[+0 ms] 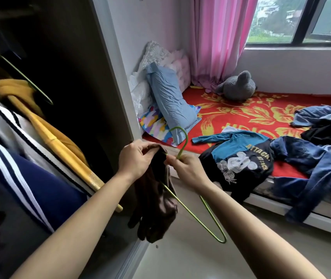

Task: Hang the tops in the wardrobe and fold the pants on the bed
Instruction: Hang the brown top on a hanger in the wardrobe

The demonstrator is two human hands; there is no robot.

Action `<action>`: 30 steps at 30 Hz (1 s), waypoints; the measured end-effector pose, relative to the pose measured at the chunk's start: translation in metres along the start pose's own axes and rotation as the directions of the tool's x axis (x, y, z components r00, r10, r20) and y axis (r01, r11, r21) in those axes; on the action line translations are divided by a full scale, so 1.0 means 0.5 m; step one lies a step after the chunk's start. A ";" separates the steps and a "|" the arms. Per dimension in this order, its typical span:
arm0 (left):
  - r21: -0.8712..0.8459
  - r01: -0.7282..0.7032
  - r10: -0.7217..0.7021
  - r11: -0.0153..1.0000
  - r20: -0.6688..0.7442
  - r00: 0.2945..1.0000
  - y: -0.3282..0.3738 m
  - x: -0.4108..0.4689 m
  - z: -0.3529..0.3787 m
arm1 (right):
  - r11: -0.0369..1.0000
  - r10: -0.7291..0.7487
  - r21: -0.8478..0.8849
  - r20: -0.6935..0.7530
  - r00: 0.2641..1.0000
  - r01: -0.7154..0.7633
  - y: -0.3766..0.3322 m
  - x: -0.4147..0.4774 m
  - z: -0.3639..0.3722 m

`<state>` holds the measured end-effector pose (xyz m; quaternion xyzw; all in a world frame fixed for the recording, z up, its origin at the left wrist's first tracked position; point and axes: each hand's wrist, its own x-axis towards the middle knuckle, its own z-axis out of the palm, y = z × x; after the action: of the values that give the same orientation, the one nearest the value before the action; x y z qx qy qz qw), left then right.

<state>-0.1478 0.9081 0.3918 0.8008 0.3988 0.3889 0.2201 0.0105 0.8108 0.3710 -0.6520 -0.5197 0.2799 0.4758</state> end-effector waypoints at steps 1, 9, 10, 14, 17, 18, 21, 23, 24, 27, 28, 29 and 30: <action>0.090 -0.052 0.055 0.995 -0.026 0.998 -0.003 0.000 -0.015 | 0.994 -0.050 0.094 -0.042 0.998 0.053 -0.006 0.003 0.002; 0.273 -0.111 0.081 0.956 0.120 0.989 -0.018 0.057 -0.084 | 0.957 -0.142 0.273 0.137 0.980 0.101 -0.027 0.017 0.027; 0.260 -0.076 0.034 0.963 0.163 0.986 -0.023 0.056 -0.088 | 0.957 -0.179 0.254 0.122 0.976 0.143 -0.027 0.016 0.024; 0.307 -0.109 0.027 0.945 0.260 0.965 -0.038 0.038 -0.088 | 0.929 -0.254 0.280 0.003 0.967 0.243 -0.026 0.010 -0.003; 0.283 -0.058 0.010 0.957 0.169 0.986 -0.028 0.037 -0.076 | 0.907 -0.247 0.354 0.016 0.969 0.226 -0.023 0.007 -0.020; 0.268 -0.035 0.003 0.963 0.118 0.993 -0.024 0.039 -0.074 | 0.907 -0.241 0.365 0.035 0.970 0.212 -0.021 0.007 -0.027; 0.241 0.005 -0.012 0.971 0.028 1.000 -0.017 0.048 -0.078 | 0.949 -0.225 0.234 0.044 0.973 0.209 0.002 0.016 -0.051; 0.247 0.041 -0.045 0.968 0.013 0.999 -0.014 0.053 -0.084 | 0.968 -0.237 0.085 -0.019 0.971 0.238 0.026 0.023 -0.063; 0.250 0.043 -0.049 0.967 0.020 0.999 -0.013 0.054 -0.085 | 0.968 -0.245 0.041 -0.058 0.968 0.247 0.035 0.026 -0.065; 0.207 0.021 -0.031 0.978 0.047 0.998 0.001 0.052 -0.075 | 0.957 -0.283 0.037 -0.116 0.952 0.288 0.035 0.031 -0.051; 0.169 0.018 -0.028 0.985 0.057 0.998 0.009 0.051 -0.069 | 0.949 -0.309 0.019 -0.109 0.945 0.313 0.027 0.031 -0.042; 0.126 0.012 -0.021 0.992 0.072 0.997 0.017 0.050 -0.061 | 0.942 -0.335 0.000 -0.091 0.938 0.336 0.017 0.031 -0.031; 0.096 0.003 -0.011 0.995 0.088 0.996 0.023 0.047 -0.053 | 0.936 -0.350 -0.007 -0.073 0.934 0.351 0.010 0.031 -0.019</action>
<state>-0.1547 0.9216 0.4260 0.8255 0.4097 0.3328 0.2001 0.0254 0.8224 0.3723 -0.5571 -0.6091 0.1684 0.5388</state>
